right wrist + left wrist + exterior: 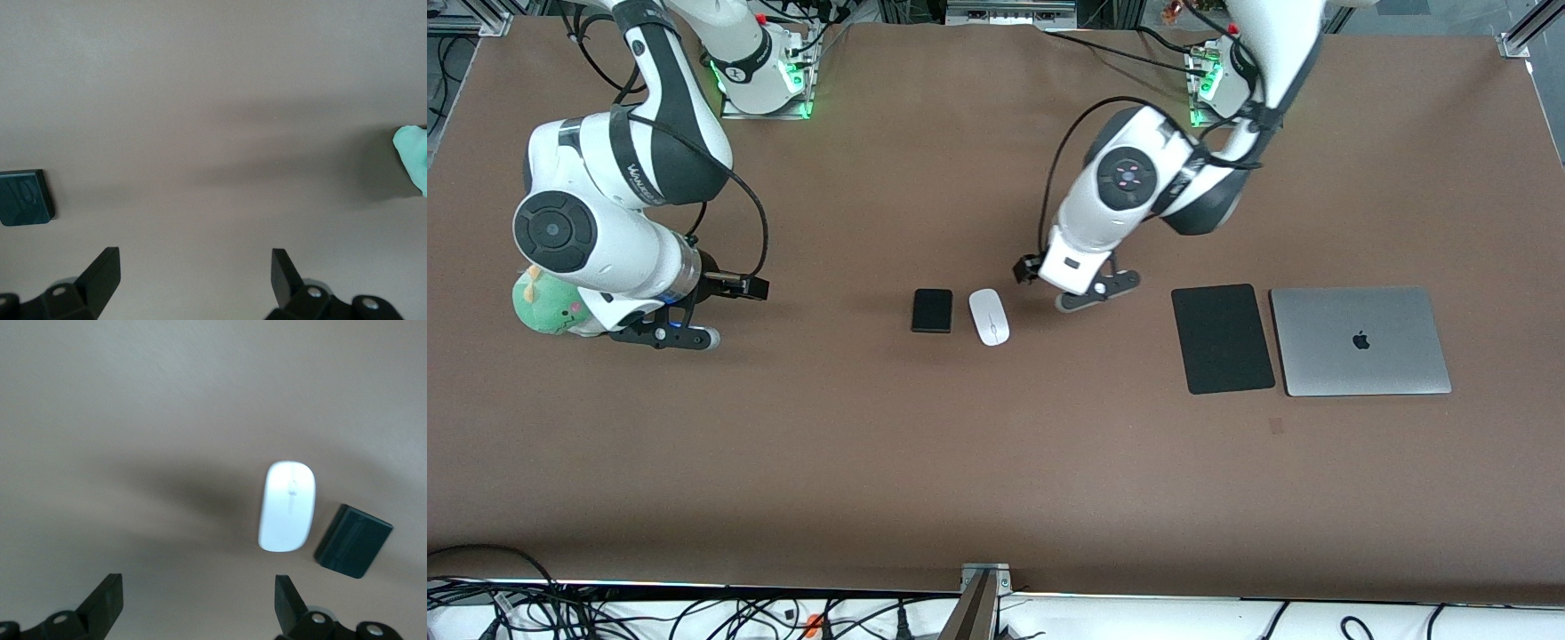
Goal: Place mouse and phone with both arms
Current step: 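Move the left gripper toward the white mouse while the right gripper swings inward, then lower the left gripper over the white mouse and close on it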
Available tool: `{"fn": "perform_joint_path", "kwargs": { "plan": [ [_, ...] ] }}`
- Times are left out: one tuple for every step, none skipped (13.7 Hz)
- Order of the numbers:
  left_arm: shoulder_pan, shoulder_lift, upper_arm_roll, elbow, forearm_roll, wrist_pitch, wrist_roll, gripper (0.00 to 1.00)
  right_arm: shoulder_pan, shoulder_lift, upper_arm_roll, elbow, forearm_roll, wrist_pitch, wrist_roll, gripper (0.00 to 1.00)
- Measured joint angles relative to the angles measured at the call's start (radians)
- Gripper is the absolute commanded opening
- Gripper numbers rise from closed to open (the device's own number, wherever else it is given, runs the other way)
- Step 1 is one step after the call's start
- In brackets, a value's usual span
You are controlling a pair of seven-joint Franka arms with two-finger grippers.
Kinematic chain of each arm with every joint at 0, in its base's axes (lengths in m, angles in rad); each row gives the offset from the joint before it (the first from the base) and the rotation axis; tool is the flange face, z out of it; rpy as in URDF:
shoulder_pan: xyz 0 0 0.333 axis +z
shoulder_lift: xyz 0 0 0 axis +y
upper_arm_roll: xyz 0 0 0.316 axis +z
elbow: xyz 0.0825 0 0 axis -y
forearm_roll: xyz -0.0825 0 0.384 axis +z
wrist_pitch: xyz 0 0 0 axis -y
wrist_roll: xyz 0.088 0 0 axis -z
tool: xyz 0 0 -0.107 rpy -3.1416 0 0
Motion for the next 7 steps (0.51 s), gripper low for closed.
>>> {"fn": "perform_joint_path", "kwargs": {
  "plan": [
    [-0.027,0.036,0.001,0.021,0.016,0.026,-0.047,1.0,0.001,0.003,0.0,0.0,0.0,0.003,0.0,1.0],
    [-0.051,0.076,0.002,0.056,0.038,0.037,-0.092,1.0,0.002,0.004,0.0,0.0,0.0,0.004,0.0,1.0],
    [-0.076,0.118,0.003,0.102,0.063,0.039,-0.135,1.0,0.002,0.006,0.0,0.0,0.0,0.004,0.0,1.0],
    [-0.101,0.161,0.007,0.152,0.086,0.039,-0.17,1.0,0.002,0.008,0.0,0.0,0.0,0.005,0.0,1.0],
    [-0.124,0.203,0.013,0.196,0.105,0.039,-0.193,1.0,0.002,0.011,0.0,0.0,0.0,0.005,0.0,1.0],
    [-0.142,0.238,0.019,0.231,0.121,0.039,-0.205,1.0,0.002,0.013,0.0,0.0,0.0,0.006,0.0,1.0],
    [-0.152,0.27,0.024,0.256,0.142,0.039,-0.207,1.0,0.002,0.016,0.0,0.0,0.0,0.006,0.0,1.0]
  ]
}}
